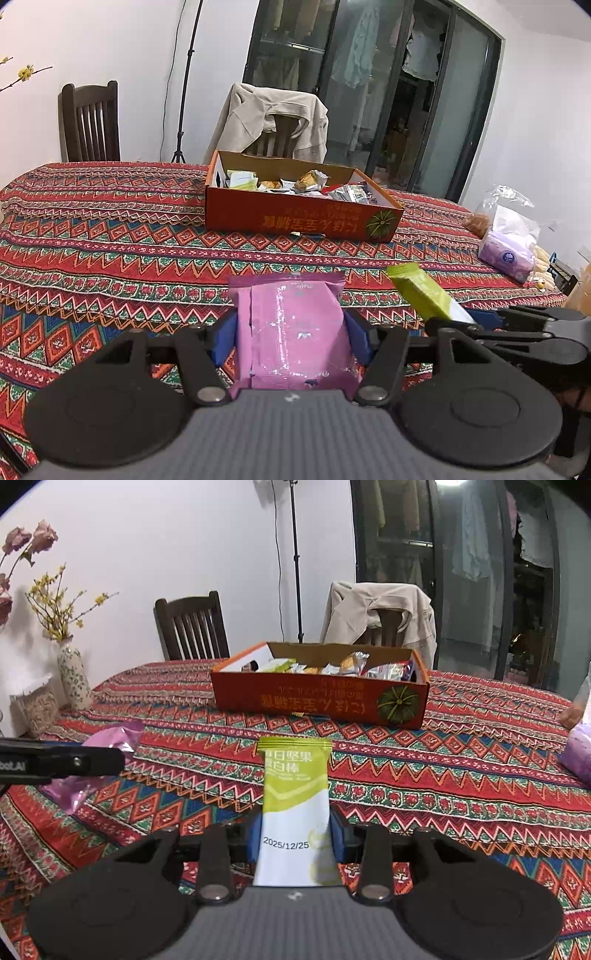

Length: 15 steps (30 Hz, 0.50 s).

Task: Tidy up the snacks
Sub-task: 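Carry both held snacks into the box and open both tools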

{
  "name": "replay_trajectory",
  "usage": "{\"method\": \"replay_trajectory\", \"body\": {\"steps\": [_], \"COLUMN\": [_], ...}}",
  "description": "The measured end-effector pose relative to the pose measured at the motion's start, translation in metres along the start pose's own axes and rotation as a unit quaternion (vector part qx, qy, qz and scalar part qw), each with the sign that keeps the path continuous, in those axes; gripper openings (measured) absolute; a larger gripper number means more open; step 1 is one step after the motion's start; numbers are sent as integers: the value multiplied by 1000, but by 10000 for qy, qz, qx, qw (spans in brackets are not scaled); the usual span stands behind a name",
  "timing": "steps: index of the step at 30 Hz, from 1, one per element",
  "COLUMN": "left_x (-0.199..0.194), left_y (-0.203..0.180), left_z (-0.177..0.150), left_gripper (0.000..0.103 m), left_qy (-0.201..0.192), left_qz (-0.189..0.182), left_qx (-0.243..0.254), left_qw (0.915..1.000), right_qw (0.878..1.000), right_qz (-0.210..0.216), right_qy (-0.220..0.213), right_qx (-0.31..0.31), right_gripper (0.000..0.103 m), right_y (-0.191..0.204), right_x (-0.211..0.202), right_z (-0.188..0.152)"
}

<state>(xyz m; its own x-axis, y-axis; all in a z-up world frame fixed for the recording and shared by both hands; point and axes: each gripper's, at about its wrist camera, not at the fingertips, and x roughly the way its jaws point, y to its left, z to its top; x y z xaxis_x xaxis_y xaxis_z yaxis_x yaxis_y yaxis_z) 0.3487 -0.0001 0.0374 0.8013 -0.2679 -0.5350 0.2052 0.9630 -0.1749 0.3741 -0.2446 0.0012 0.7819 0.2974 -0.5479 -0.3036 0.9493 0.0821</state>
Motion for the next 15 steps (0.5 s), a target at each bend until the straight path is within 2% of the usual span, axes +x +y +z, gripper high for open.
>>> {"method": "replay_trajectory", "body": {"steps": [6,10,15], "left_x": [17,36,80], "left_y": [3,9,14], "left_z": [28,79,156], "left_gripper": [62,62,62], "left_qy": [-42,-119,-156], "left_qz": [-122,-299,-349], "left_qx": [97,50,7], "left_qw": [9999,9995,9993], "right_qw": [9997,9989,9973], "right_qz": [97,252,204], "right_qy": [-203,-392,-654], "right_qx": [-11,-72,-250], "right_gripper": [35,35,35], "right_y": [-2,-10,-26], "right_x": [-4,4,25], "right_z": [15,47,111]}}
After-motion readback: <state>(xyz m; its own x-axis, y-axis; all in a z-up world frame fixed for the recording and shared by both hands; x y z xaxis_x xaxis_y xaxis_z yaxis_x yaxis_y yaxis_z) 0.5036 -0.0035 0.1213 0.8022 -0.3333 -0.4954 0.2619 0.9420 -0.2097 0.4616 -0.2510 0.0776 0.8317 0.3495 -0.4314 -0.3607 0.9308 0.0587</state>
